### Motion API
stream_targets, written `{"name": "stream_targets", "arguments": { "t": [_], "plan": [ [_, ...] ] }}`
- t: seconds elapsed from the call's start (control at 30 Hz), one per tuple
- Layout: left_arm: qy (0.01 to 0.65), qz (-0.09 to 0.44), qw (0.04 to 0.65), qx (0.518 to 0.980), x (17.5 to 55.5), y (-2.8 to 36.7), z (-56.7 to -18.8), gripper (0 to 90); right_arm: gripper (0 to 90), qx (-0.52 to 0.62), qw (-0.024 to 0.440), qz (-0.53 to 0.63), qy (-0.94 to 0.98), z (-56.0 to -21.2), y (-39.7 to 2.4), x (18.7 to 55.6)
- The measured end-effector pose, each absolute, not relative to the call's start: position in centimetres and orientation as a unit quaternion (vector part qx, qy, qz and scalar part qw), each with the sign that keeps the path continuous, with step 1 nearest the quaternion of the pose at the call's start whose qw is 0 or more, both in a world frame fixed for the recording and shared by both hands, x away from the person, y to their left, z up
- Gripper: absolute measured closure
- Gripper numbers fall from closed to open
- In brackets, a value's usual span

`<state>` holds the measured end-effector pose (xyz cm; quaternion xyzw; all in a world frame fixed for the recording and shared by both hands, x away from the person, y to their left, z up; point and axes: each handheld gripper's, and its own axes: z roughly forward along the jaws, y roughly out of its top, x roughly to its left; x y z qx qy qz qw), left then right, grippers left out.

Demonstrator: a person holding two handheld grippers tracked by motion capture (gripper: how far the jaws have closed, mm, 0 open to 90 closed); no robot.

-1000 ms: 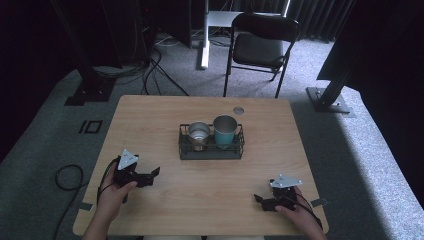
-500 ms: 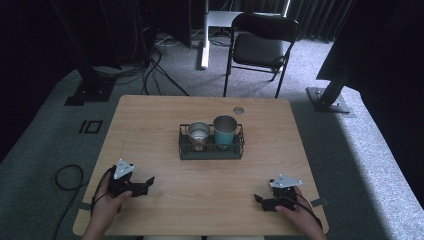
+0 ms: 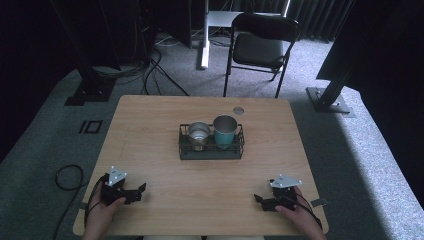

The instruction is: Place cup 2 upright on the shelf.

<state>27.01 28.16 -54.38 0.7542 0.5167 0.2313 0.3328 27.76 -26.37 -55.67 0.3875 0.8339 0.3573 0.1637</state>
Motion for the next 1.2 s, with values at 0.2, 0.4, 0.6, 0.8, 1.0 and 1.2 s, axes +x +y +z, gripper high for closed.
{"name": "stream_targets", "arguments": {
  "t": [0.2, 0.4, 0.6, 0.8, 1.0, 1.2],
  "plan": [
    [0.549, 0.233, 0.319, 0.737, 26.7, 29.2, -54.7, 1.7, 11.4, 0.388, 0.164, 0.357, 0.834, -55.7, -26.4, 27.8],
    [0.574, 0.229, 0.310, 0.722, 26.7, 30.1, -55.2, 1.7, 11.4, 0.387, 0.164, 0.357, 0.834, -55.7, -26.4, 27.8],
    [0.588, 0.225, 0.303, 0.716, 26.6, 30.8, -55.4, 1.8, 11.4, 0.388, 0.164, 0.357, 0.834, -55.7, -26.4, 27.8],
    [0.593, 0.237, 0.284, 0.715, 26.9, 31.0, -55.5, 1.7, 11.4, 0.388, 0.164, 0.357, 0.834, -55.7, -26.4, 27.8],
    [0.597, 0.240, 0.282, 0.712, 27.0, 31.0, -55.5, 1.7, 11.4, 0.388, 0.164, 0.357, 0.834, -55.7, -26.4, 27.8],
    [0.626, 0.251, 0.272, 0.686, 27.3, 31.0, -55.5, 1.7, 11.4, 0.387, 0.164, 0.357, 0.834, -55.7, -26.4, 27.8]
  ]
}}
